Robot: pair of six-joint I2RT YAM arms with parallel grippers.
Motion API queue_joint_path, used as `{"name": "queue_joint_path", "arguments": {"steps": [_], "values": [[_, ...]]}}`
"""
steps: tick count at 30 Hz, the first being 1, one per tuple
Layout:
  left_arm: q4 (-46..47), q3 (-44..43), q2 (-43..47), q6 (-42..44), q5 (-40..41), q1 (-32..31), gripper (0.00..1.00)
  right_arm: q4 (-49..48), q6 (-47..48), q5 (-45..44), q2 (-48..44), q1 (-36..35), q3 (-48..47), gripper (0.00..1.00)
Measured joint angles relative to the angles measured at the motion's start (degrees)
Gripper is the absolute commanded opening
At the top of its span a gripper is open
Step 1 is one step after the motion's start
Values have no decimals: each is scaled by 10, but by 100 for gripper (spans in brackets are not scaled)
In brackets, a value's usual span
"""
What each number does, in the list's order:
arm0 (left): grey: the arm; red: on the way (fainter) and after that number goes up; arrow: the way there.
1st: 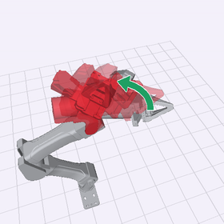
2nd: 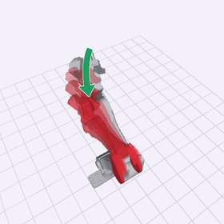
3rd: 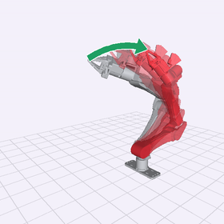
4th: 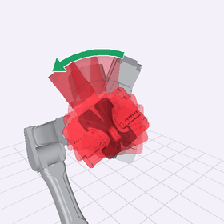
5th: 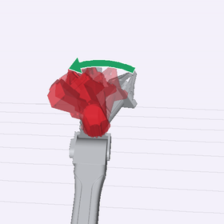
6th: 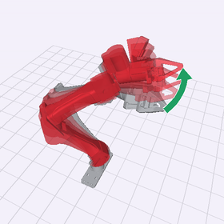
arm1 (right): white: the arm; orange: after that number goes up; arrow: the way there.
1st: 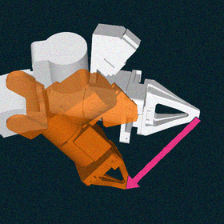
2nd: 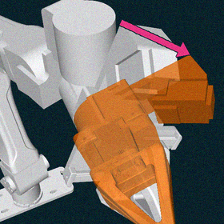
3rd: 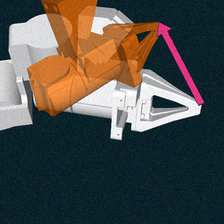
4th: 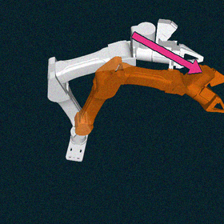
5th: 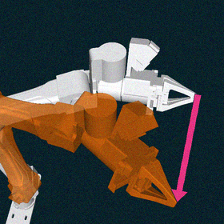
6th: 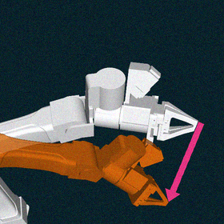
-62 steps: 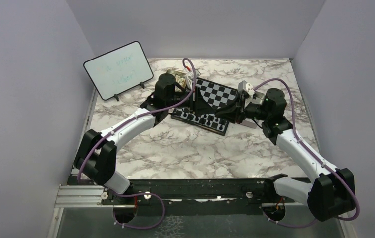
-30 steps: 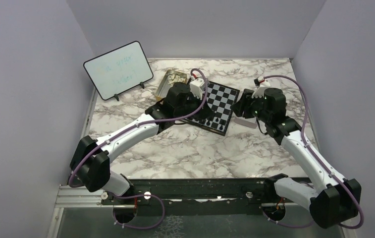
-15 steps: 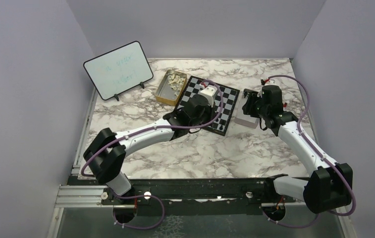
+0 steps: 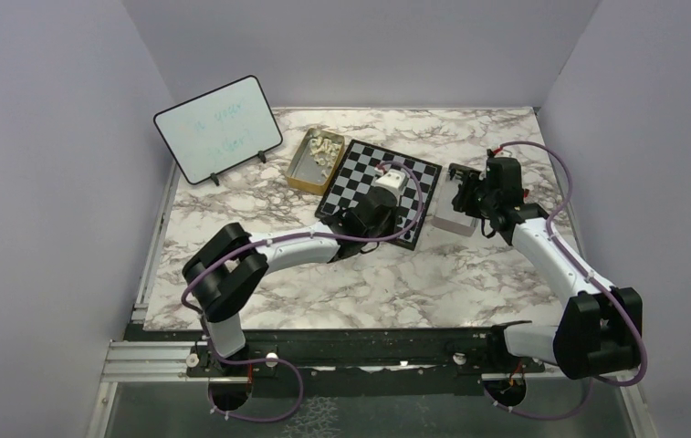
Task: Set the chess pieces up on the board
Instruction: Place the chess piece on the chessboard.
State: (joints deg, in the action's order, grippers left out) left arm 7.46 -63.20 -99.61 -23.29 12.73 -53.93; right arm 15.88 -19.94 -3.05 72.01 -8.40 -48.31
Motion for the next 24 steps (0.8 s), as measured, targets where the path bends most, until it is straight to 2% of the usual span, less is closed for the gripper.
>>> {"name": "queue_joint_path", "arguments": {"steps": [24], "values": [[28, 4, -77, -13, 11, -5, 0, -9, -2, 19, -7, 0, 12, 47]]}}
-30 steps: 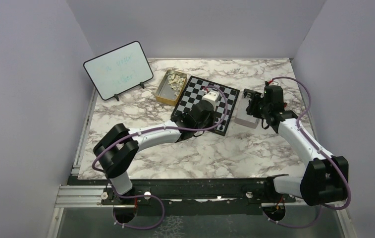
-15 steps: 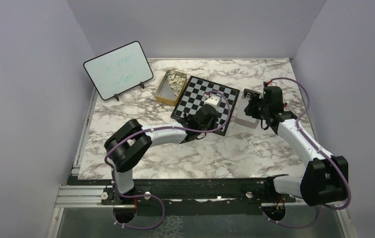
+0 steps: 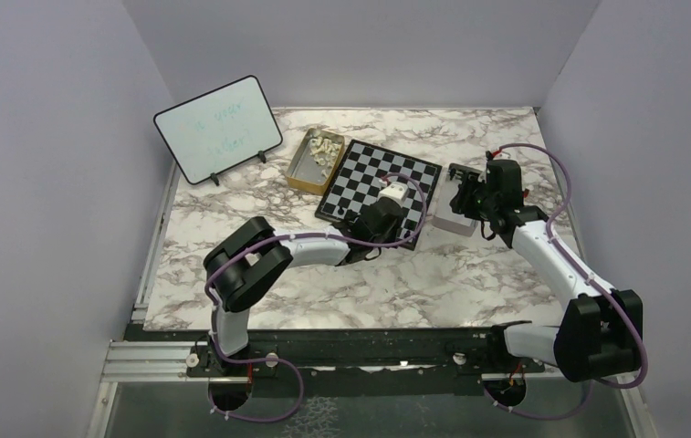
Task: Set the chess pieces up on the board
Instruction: Place the chess piece on the chessboard.
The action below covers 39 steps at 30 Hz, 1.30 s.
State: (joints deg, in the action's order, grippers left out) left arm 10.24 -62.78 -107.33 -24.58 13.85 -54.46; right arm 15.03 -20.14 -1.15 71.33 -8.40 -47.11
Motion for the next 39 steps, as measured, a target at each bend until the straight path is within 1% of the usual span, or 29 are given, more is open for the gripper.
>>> {"name": "queue_joint_path", "arguments": {"steps": [12, 21, 34, 39], "values": [[1, -15, -21, 4, 7, -1, 1, 0, 0, 2, -3, 0, 0, 47], [-5, -18, -21, 15, 21, -1, 12, -4, 0, 2, -3, 0, 1, 47], [-18, -24, -21, 19, 20, -4, 15, -9, 0, 2, 2, 0, 2, 47], [-19, -29, -26, 22, 19, -4, 19, -9, 0, 2, 3, 0, 3, 47]]}}
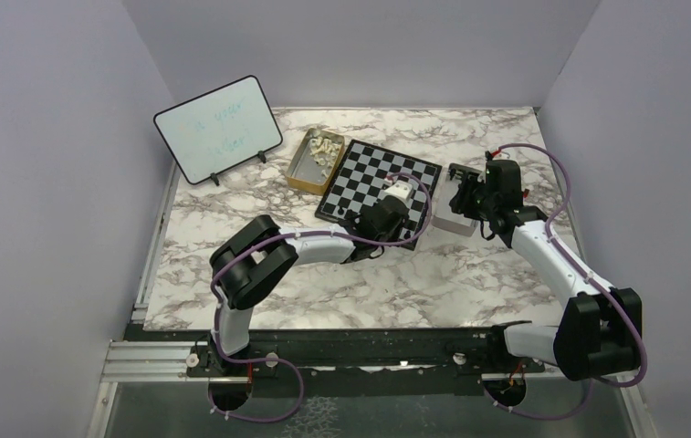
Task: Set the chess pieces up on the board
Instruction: Place the chess piece on the chessboard, then pick up the chess piece from the storage box.
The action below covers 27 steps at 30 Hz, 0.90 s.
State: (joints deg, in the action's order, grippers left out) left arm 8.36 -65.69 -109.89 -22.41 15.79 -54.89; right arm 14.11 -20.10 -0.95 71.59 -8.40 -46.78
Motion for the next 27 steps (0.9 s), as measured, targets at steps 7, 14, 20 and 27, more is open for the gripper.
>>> {"name": "queue_joint_path", "arguments": {"steps": [7, 14, 20, 27], "values": [[-12, -6, -1, 2, 0, 0, 26, -3, 0, 0, 0, 0, 0, 47], [-39, -15, 12, 2, -1, 0, 40, -10, 0, 12, 0, 0, 0, 47], [-73, -17, 72, -5, -15, 5, 58, -12, 1, 18, 0, 0, 0, 47], [-119, -36, 156, -16, -99, 60, 81, -11, 47, -3, 1, 0, -4, 44]]}}
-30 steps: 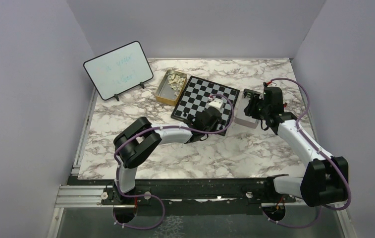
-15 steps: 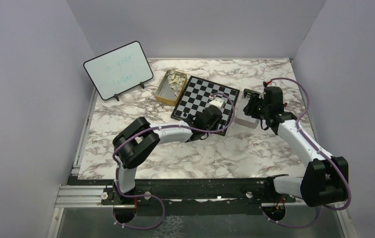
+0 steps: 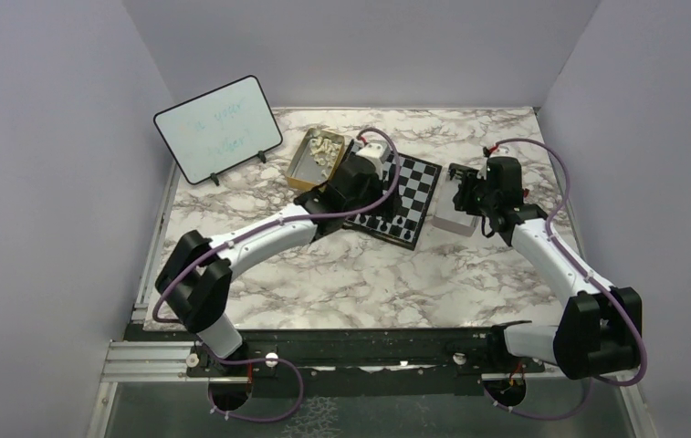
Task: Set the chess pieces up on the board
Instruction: Pick up the chess piece from the storage box.
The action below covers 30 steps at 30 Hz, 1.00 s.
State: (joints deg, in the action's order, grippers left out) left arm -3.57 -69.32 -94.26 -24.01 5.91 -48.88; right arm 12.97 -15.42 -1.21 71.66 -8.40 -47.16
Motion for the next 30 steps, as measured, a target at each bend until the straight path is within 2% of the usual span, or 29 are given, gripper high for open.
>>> {"name": "queue_joint_path", "arguments": {"steps": [2, 3, 7, 10, 13, 21, 30], "values": [[-12, 1, 24, -6, -38, 33, 96, 0, 14, -19, 6, 0, -10, 43], [-18, 1, 33, -8, -53, 46, 99, 0, 20, -29, 13, 0, -18, 43], [-51, 9, 80, -5, -102, 108, 99, 1, 42, -67, 65, 0, -62, 43], [-90, 17, 123, 19, -118, 131, 99, 3, 56, -92, 114, 3, -90, 44], [-116, 31, 161, 48, -121, 133, 99, 8, 69, -113, 153, 3, -106, 44], [-138, 153, 271, 112, -80, 132, 99, 25, 92, -160, 222, 7, -144, 37], [-153, 183, 280, 141, -33, 133, 99, 37, 109, -184, 275, 10, -177, 36]]}}
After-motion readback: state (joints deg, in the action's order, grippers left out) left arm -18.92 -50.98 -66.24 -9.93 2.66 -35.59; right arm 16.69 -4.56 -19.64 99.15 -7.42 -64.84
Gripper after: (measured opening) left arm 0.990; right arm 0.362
